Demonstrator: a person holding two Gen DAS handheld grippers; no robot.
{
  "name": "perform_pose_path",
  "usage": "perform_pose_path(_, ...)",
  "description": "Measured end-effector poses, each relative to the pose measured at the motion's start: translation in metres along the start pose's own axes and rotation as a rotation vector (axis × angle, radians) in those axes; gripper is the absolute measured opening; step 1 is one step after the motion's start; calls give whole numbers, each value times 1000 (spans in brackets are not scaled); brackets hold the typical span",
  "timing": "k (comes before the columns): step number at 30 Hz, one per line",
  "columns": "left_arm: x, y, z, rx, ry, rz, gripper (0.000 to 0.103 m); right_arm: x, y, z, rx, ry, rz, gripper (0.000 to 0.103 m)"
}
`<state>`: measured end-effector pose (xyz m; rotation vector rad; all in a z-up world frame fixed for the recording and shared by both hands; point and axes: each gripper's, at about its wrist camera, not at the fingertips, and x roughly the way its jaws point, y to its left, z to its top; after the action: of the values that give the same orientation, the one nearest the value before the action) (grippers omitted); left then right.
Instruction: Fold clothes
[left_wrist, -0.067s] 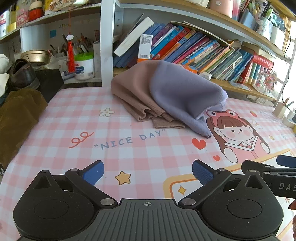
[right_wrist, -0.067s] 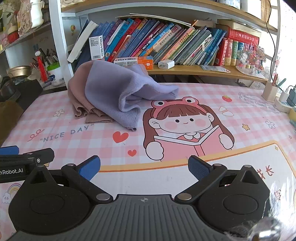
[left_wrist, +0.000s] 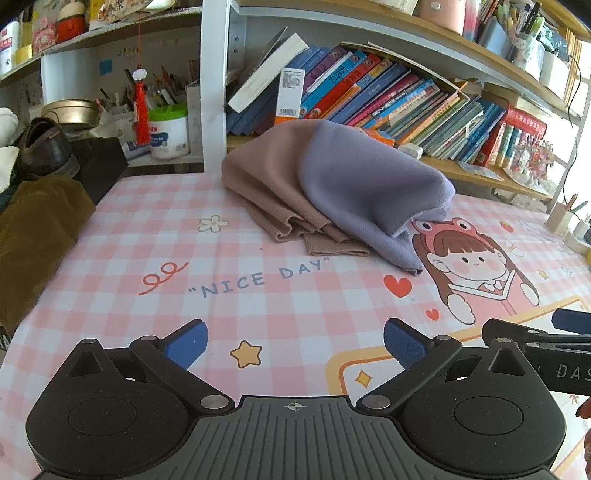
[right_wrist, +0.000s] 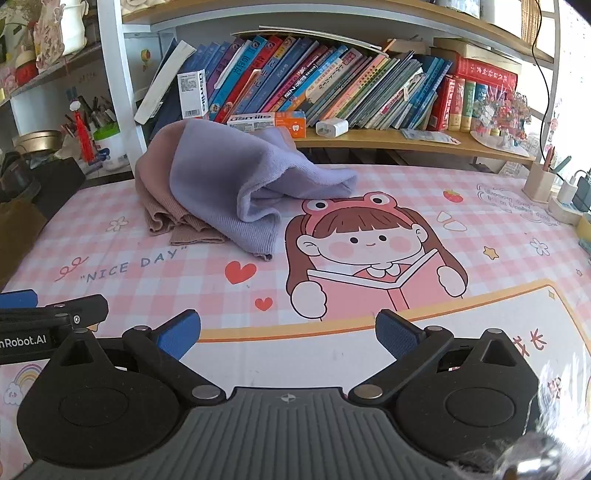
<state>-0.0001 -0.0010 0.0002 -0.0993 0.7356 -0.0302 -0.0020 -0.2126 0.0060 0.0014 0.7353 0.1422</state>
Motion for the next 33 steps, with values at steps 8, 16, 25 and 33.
perform_pose_path(8, 1, 3, -1, 2, 0, -5, 103, 1, -1, -2, 1, 0, -2, 102)
perform_pose_path(16, 0, 0, 1, 4, -2, -1, 103, 2, -1, -1, 1, 4, -7, 102)
perform_pose_path(25, -1, -2, 1, 7, -5, -5, 103, 2, -2, -1, 7, 8, -11, 102)
perform_pose_path(33, -1, -3, 1, 10, -4, 1, 103, 0, -4, -1, 9, 11, -8, 102)
